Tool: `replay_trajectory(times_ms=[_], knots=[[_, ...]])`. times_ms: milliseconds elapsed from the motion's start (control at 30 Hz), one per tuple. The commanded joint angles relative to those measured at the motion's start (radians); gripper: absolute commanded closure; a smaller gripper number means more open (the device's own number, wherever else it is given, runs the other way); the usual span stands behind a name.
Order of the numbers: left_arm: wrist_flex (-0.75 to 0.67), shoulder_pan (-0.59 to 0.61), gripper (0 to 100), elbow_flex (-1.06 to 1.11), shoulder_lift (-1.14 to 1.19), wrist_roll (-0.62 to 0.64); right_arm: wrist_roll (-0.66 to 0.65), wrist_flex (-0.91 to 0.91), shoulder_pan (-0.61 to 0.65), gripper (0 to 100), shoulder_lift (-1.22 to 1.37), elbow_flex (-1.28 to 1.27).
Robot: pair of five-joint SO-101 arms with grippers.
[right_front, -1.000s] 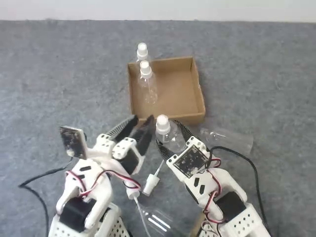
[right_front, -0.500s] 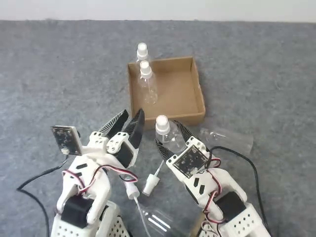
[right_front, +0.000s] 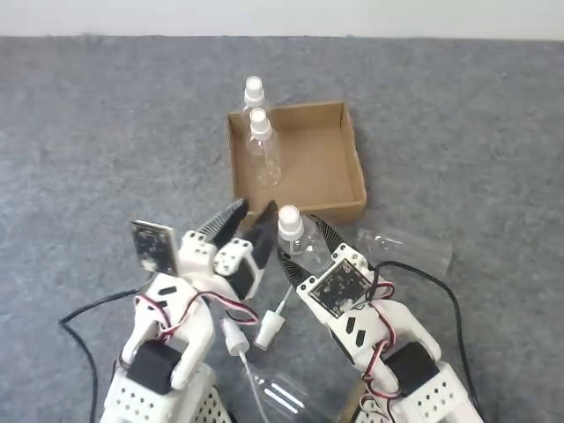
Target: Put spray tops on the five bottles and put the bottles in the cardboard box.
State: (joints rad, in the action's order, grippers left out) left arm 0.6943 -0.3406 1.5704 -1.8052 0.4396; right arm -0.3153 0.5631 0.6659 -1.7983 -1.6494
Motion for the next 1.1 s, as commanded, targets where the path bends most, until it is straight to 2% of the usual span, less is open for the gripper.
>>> replay_trajectory(times_ms=[0, 267, 700, 900, 1067], knots=[[-0.02, -0.052, 86, 0.002, -0.014, -0.043, -0.002, 0.005, -0.004, 99.2, -0.019, 0.078], [0.066, -0.137, 86, -0.001, -0.015, -0.098, -0.002, 0.005, -0.004, 99.2, -0.019, 0.072], [0.089, -0.146, 86, -0.001, -0.015, -0.101, -0.002, 0.005, -0.004, 99.2, -0.018, 0.052], [0.135, -0.209, 86, -0.001, -0.015, -0.132, -0.002, 0.005, -0.004, 99.2, -0.018, 0.052], [0.143, -0.213, 86, -0.001, -0.015, -0.147, -0.002, 0.018, -0.005, 99.2, -0.018, 0.052]])
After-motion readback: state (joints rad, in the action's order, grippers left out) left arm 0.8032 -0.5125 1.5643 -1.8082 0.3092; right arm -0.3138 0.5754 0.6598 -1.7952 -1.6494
